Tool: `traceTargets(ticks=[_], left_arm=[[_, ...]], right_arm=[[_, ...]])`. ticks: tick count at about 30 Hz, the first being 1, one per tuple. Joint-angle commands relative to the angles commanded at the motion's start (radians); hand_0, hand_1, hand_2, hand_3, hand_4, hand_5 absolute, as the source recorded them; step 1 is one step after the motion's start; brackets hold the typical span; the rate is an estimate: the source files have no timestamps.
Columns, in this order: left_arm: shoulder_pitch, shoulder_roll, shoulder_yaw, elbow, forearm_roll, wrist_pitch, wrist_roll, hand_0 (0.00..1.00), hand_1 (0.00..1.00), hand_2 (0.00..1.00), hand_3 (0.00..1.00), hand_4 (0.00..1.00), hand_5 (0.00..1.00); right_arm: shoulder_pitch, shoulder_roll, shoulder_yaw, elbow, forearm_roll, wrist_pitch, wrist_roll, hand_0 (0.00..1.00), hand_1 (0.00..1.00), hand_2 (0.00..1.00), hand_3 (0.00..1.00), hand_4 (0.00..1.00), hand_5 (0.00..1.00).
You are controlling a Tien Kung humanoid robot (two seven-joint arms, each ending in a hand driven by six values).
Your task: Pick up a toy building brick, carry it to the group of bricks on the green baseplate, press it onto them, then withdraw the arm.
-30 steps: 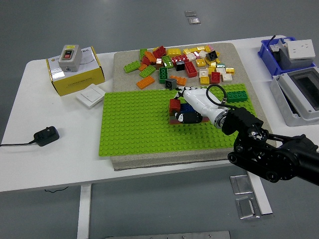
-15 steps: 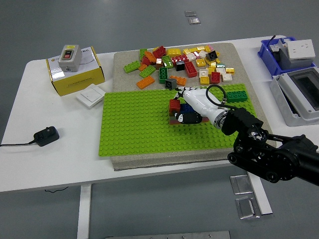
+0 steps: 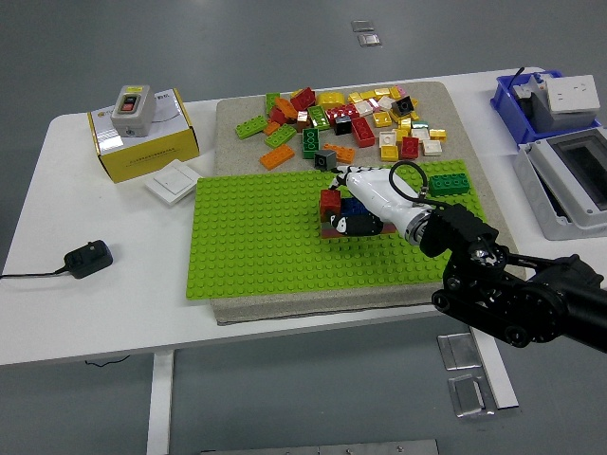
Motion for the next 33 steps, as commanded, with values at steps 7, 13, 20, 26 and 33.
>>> traceTargets(ticks=[7, 13, 20, 26, 33], left_arm=[[-0.002, 0.000, 0.000, 0.000, -0.001, 0.000, -0.002, 0.662, 0.663, 0.598, 0.610, 0.231, 0.689], [-0.003, 0.000, 0.000, 0.000, -0.002, 0.001, -0.004, 0.662, 0.663, 0.597, 0.609, 0.238, 0.692], [-0.005, 0.000, -0.001, 0.000, -0.002, 0.002, -0.006, 0.662, 0.662, 0.597, 0.610, 0.240, 0.693], [-0.006, -0.001, -0.001, 0.000, -0.002, 0.002, -0.007, 0.661, 0.662, 0.597, 0.609, 0.241, 0.694], [-0.006, -0.002, -0.001, 0.000, -0.002, 0.002, -0.007, 0.661, 0.662, 0.597, 0.607, 0.242, 0.694]], right_arm=[[0.003, -0.010, -0.002, -0.001, -0.004, 0.002, 0.001, 0.788, 0.879, 0.937, 0.585, 0.560, 0.436], [0.007, -0.016, -0.012, 0.000, -0.006, 0.004, 0.002, 0.788, 0.878, 0.937, 0.585, 0.560, 0.436], [0.010, -0.014, -0.021, 0.002, -0.002, 0.003, 0.003, 0.789, 0.878, 0.937, 0.583, 0.560, 0.438], [0.011, -0.011, -0.021, 0.002, 0.000, 0.002, 0.004, 0.787, 0.877, 0.936, 0.583, 0.560, 0.439], [0.010, -0.010, -0.021, 0.000, 0.002, 0.002, 0.004, 0.788, 0.876, 0.936, 0.585, 0.561, 0.439]])
